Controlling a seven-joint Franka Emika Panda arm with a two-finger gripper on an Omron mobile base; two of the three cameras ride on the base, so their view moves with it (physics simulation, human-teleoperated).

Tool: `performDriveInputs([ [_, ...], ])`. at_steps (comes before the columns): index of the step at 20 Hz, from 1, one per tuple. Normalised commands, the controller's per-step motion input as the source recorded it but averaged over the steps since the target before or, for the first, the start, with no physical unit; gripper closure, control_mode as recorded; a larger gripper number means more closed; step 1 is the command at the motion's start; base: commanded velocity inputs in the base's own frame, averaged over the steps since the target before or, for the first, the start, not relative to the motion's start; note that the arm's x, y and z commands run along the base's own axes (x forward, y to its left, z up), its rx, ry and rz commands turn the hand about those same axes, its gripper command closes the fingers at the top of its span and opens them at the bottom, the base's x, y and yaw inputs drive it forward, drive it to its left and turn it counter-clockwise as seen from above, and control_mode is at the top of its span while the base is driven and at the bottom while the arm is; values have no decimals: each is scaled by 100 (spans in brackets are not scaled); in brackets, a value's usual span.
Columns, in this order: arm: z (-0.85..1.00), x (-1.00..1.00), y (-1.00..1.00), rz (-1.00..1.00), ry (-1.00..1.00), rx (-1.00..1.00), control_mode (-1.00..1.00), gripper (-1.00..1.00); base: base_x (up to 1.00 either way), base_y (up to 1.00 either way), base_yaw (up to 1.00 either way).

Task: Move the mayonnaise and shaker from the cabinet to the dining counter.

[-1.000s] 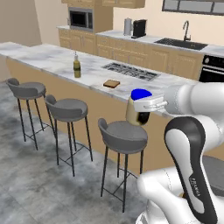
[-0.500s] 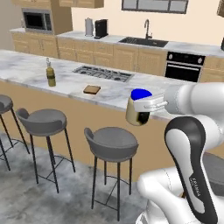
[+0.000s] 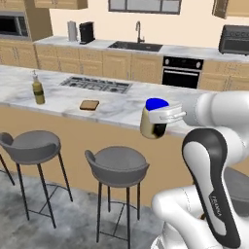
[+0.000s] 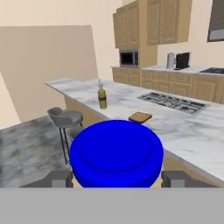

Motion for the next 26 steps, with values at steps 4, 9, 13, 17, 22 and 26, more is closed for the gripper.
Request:
performDriveInputs([
  [4,0,0,0,0,0,0,100,100,71,-1,-14],
  [9,0,0,0,0,0,0,100,100,75,-3,-14],
  [13,0,0,0,0,0,0,100,100,72,-2,-15],
  [17,0,0,0,0,0,0,100,100,51,0,-17],
  [22,0,0,0,0,0,0,100,100,4,0,-3],
  [26,0,0,0,0,0,0,100,100,4,-4,0],
])
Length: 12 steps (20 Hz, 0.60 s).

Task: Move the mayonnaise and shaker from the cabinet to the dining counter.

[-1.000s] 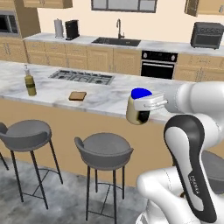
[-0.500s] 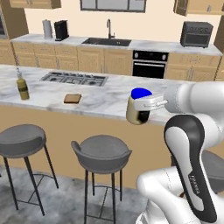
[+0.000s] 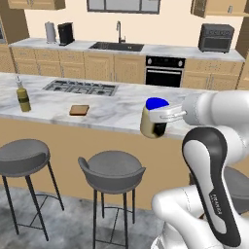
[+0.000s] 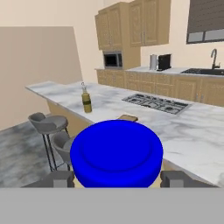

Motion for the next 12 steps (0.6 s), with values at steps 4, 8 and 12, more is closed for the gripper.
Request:
performDriveInputs([
  [4,0,33,-32,0,0,0,-100,100,0,0,0],
  [8,0,53,-39,0,0,0,-100,100,0,0,0],
  [12,-6,60,-45,0,0,0,-100,100,0,0,0],
])
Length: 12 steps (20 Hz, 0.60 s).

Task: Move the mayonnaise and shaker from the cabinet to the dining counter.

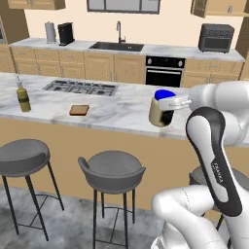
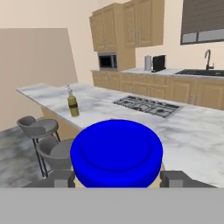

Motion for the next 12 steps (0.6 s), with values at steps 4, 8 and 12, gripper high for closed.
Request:
performDriveInputs([
  [4,-14,56,-60,2,-1,0,-100,100,0,0,0],
  [8,-27,46,-64,7,-7,-2,-100,100,0,0,0],
  [12,-34,46,-55,5,-2,-13,-100,100,0,0,0],
])
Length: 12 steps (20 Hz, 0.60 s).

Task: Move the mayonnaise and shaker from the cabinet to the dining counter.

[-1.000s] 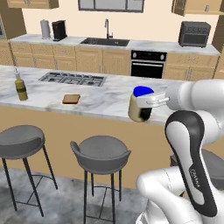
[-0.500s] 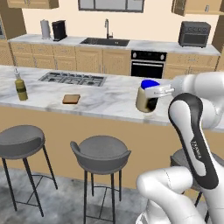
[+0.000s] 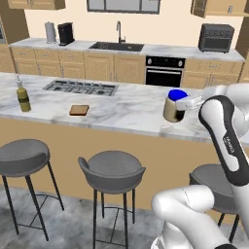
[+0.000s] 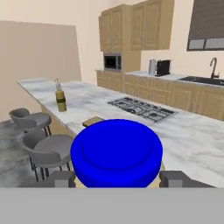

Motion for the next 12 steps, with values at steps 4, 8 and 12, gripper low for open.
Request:
performDriveInputs([
  [4,-28,48,-40,2,0,-14,-100,100,0,0,0],
  [8,-21,52,-15,0,0,-7,-100,100,0,0,0],
  [12,-24,42,-13,0,0,-6,-100,100,0,0,0],
])
